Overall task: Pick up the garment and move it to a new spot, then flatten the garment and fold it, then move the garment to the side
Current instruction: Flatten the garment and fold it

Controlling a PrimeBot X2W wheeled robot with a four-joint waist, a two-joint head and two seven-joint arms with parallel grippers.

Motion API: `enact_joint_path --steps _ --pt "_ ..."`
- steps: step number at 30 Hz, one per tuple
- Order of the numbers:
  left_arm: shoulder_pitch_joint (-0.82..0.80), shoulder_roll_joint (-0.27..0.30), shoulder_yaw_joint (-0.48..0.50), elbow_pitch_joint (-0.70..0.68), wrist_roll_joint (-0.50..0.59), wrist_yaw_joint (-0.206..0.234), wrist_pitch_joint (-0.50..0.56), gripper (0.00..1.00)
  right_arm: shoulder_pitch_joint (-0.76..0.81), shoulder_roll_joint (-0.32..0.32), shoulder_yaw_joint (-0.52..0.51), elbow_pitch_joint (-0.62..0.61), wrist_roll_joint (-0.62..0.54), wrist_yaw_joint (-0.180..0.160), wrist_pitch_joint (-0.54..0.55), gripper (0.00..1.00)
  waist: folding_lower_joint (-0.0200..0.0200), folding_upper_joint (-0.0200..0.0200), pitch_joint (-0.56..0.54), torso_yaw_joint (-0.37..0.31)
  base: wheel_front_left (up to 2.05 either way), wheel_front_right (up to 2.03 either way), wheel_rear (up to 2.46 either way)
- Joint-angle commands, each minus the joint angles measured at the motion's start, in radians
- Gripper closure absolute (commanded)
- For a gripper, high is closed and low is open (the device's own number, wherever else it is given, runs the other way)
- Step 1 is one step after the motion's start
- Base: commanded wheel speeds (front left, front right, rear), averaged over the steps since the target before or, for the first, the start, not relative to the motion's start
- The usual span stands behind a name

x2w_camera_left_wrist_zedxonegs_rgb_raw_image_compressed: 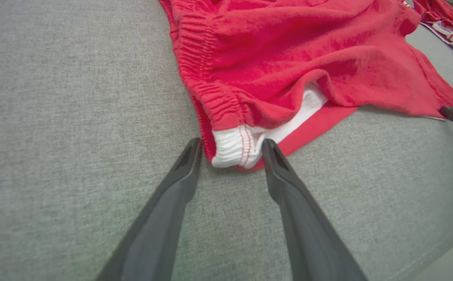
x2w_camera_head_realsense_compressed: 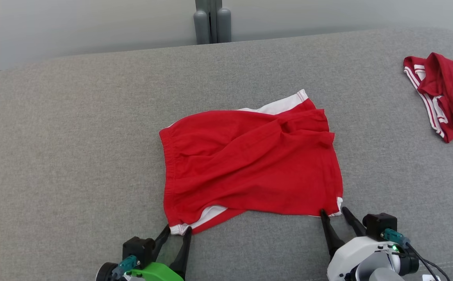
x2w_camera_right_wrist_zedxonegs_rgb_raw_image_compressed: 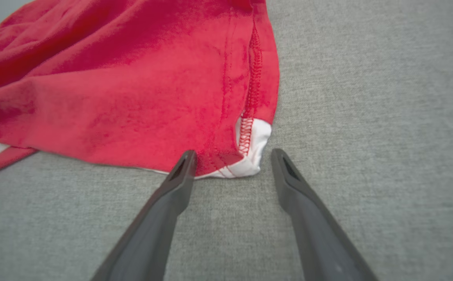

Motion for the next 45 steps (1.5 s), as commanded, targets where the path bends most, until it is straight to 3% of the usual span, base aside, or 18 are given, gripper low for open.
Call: enact_joint_path --steps 1,2,6,12,22,28,32,37,45 --pt "-0.017 0.007 -0.004 0.000 -0.011 -0.002 0.000 0.93 -0.004 0.003 0.007 0.020 0.019 0.000 0.003 0.82 0.0000 0.0000 -0.001 0.000 0.00 0.00 0.00" --pt "-0.018 0.008 -0.007 -0.002 -0.017 -0.002 0.000 1.00 -0.008 0.003 0.010 0.024 0.024 0.000 0.003 1.00 0.0000 0.0000 -0.001 0.000 0.00 0.00 0.00" --pt "-0.023 0.015 -0.014 -0.023 -0.033 -0.002 0.000 1.00 -0.025 -0.008 0.018 -0.001 0.039 0.000 0.003 1.00 0.0000 0.0000 -0.008 -0.001 0.00 0.00 0.00" --pt "-0.002 0.038 0.017 -0.146 -0.025 -0.002 0.000 1.00 -0.005 -0.034 -0.027 -0.133 0.100 0.000 0.002 1.00 0.0000 0.0000 -0.018 -0.004 0.00 0.00 0.00" --pt "-0.134 0.134 -0.007 -0.344 -0.009 -0.001 0.004 1.00 -0.144 -0.118 -0.003 -0.276 0.158 0.000 0.002 1.00 0.0000 0.0000 0.006 -0.023 0.00 0.00 0.00" --pt "-0.417 0.206 -0.094 -0.338 -0.038 -0.001 0.068 1.00 -0.400 -0.139 0.030 -0.243 0.209 0.000 0.040 1.00 0.0000 0.0000 0.097 -0.033 0.00 0.00 0.00" --pt "-0.668 0.232 -0.112 -0.289 -0.147 -0.001 0.119 1.00 -0.635 -0.141 0.018 -0.175 0.270 0.000 0.115 1.00 0.0000 0.0000 0.206 -0.037 0.00 0.00 0.00" --pt "-1.002 0.214 -0.101 -0.164 -0.316 -0.001 0.176 1.00 -0.970 -0.129 -0.029 -0.044 0.348 0.000 0.202 1.00 0.0000 0.0000 0.341 -0.036 0.00 0.00 0.00" --pt "-1.424 0.204 -0.137 0.022 -0.381 -0.001 0.146 1.00 -1.394 -0.115 -0.021 0.106 0.318 0.000 0.188 1.00 0.0000 0.0000 0.425 -0.042 0.00 0.00 0.00"
